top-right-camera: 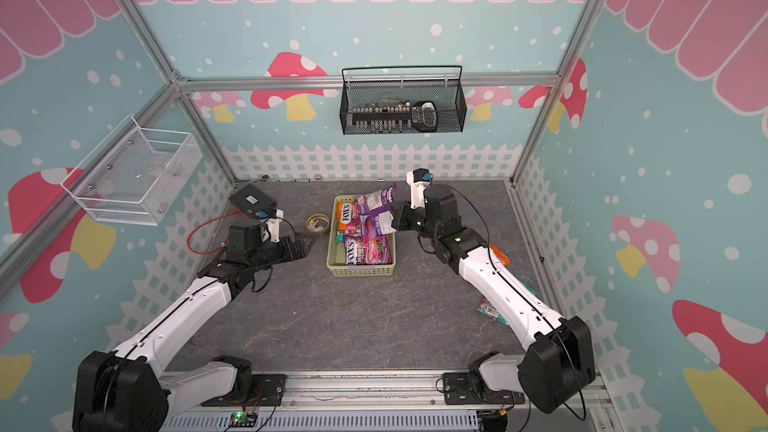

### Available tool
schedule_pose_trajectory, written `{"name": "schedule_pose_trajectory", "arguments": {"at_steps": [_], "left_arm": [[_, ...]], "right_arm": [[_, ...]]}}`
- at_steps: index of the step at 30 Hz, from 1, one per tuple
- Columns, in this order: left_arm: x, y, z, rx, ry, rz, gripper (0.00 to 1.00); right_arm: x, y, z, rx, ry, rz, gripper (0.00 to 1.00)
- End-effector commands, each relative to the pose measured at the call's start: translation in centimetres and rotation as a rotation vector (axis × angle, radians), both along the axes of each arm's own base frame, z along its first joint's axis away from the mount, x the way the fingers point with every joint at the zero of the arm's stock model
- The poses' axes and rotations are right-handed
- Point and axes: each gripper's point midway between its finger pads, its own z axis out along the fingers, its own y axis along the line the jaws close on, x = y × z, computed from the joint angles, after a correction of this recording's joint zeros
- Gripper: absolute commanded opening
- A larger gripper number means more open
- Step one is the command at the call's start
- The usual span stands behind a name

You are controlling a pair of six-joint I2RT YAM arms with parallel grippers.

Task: Put the candies in the basket
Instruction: Place the candy in the basket.

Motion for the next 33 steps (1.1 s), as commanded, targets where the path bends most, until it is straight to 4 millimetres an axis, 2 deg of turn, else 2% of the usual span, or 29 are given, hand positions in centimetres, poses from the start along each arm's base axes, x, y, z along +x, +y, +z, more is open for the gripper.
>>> {"name": "schedule_pose_trajectory", "arguments": {"at_steps": [1, 10, 12, 18, 23, 28, 33], "left_arm": [[-0.6, 0.0, -0.8, -0.012, 0.028, -0.004, 0.99], [-0.8, 0.0, -1.2, -0.015, 0.040, -0.008, 0.99], [-0.8, -0.1, -1.4, -0.019, 0.047, -0.010, 0.99], [-0.9, -0.3, -1.5, -0.020, 0.050, -0.022, 0.99], [-0.9, -0.3, -1.7, -0.019, 0.054, -0.019, 0.99], [-0.8, -0.4, -1.6, -0.024, 0.057, -0.023, 1.00], [-1.0, -0.3, -1.7, -0.020, 0.057, -0.022, 0.99]], "right_arm": [[0.2, 2.3, 0.6, 0.088, -0.032, 0.017, 0.00], [0.5, 5.9, -4.6, 0.132, 0.064, 0.056, 0.00], [0.6, 6.0, -5.8, 0.136, 0.082, 0.044, 0.00], [0.9, 5.3, -11.5, 0.095, 0.183, -0.020, 0.00], [1.0, 4.5, -14.7, 0.041, 0.223, -0.065, 0.00], [1.2, 4.4, -17.0, -0.003, 0.263, -0.082, 0.08], [1.4, 3.9, -17.5, -0.036, 0.274, -0.104, 0.34]]}}
